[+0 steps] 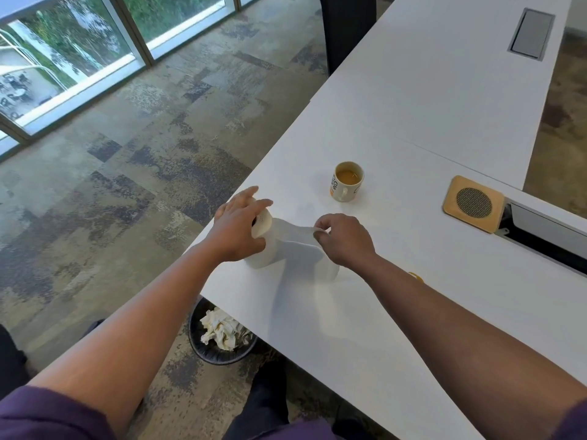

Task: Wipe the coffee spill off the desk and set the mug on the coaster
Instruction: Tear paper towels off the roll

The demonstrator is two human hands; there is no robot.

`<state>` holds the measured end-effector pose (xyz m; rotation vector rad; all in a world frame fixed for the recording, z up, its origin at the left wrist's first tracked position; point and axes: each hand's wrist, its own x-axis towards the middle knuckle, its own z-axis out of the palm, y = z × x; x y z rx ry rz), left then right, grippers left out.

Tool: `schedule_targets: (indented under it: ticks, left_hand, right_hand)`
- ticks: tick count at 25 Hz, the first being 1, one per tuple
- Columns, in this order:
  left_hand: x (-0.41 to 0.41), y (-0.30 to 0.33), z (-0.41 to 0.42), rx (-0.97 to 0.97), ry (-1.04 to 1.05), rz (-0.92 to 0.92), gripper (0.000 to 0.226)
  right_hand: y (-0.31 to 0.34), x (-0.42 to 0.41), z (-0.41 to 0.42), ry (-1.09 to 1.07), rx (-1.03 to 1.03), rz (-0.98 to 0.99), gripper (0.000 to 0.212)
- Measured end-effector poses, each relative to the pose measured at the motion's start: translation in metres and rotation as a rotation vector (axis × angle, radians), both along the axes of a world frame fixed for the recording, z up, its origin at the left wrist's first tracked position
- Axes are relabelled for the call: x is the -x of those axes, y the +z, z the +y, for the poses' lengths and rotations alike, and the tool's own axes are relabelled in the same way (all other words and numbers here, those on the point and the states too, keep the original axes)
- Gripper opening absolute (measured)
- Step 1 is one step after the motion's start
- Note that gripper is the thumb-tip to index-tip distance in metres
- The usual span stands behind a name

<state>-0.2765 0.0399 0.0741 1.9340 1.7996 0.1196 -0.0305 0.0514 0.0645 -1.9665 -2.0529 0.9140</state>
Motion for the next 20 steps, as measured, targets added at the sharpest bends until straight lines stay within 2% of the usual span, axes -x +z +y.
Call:
schedule_targets:
  ticks: [4,8,9,11,13,14,20]
  left_hand:
    - [0.002,0.003,0.006,0.052,-0.061,0.047,0.070]
    - [-0.001,0.002,0.009,0.007,-0.105,0.111,0.056]
    - [-0.002,0.001,0.010,0.005,-0.119,0.132,0.061]
    - [-0.002,0.002,0.010,0.043,-0.181,0.221,0.084]
    - [-0.001,0.004,0.011,0.125,-0.263,0.340,0.109]
    - [0.000,0.006,0.013,0.161,-0.295,0.386,0.115]
    - [0.004,0.011,0.021,0.188,-0.349,0.426,0.092]
  right_hand:
    - [-0.004,-0.005,0.002,-0.001,0.043,-0.004,0.010]
    - [-0.006,-0.004,-0.001,0.036,0.049,0.048,0.023]
    - [-0.006,-0.002,-0.001,0.055,0.034,0.065,0.028]
    - [-0.005,0.004,0.000,0.099,-0.011,0.084,0.032]
    - [-0.006,0.010,0.002,0.134,-0.024,0.087,0.027]
    - [-0.007,0.012,0.003,0.145,-0.011,0.085,0.024]
    - [-0.013,0.012,0.005,0.138,-0.001,0.064,0.024]
